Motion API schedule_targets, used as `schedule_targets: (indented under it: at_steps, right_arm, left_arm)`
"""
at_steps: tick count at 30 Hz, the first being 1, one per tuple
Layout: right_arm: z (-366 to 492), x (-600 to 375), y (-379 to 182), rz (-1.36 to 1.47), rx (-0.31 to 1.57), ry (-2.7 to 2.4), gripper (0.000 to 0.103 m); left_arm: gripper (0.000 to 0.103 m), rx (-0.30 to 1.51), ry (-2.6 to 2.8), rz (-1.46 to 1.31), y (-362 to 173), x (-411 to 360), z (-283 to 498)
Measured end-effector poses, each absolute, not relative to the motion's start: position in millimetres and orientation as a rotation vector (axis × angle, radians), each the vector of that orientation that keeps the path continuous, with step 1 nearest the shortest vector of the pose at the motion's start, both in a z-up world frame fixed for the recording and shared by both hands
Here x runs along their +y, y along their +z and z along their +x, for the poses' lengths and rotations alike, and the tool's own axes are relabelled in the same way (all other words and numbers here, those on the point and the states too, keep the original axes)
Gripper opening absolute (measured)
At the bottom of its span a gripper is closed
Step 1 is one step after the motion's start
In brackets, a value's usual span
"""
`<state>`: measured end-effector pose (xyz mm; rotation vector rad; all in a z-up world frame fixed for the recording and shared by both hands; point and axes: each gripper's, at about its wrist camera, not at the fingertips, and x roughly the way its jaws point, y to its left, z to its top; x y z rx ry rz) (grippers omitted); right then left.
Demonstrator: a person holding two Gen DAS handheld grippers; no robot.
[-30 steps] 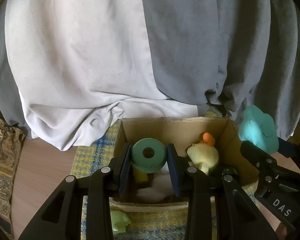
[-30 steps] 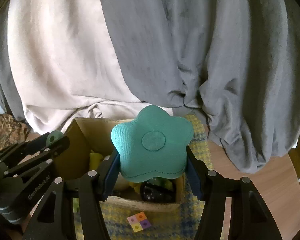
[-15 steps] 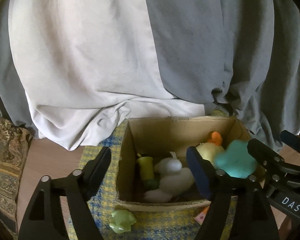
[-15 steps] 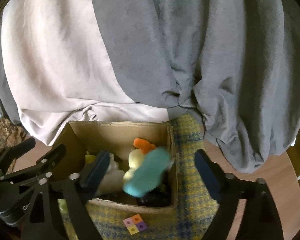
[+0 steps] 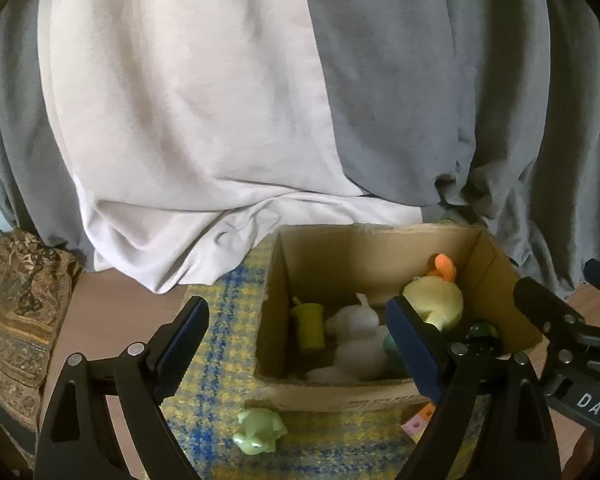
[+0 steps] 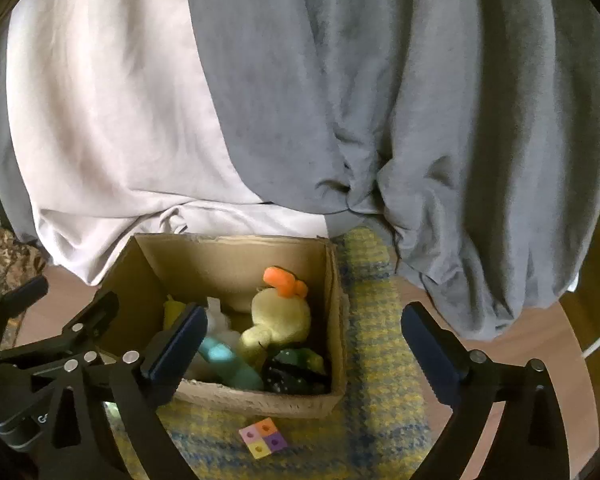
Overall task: Organize objects
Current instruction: 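Withdraw both tools from the box toward the green frog and cube block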
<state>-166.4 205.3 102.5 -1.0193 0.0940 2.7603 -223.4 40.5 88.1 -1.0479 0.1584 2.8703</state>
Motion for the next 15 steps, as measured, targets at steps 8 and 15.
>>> schedule_targets:
  at_steps: [8,15]
  right_arm:
    - [-146,201,103,-0.953,0.107,2.752,0.102]
    - [-125,200,100,-0.916,0.158,2.755,0.102]
  left_arm:
    - [0.099,0.177,2.915,-1.022,86,29,-205]
    - [0.099,0.145,2.926,-1.033,79,18,-191]
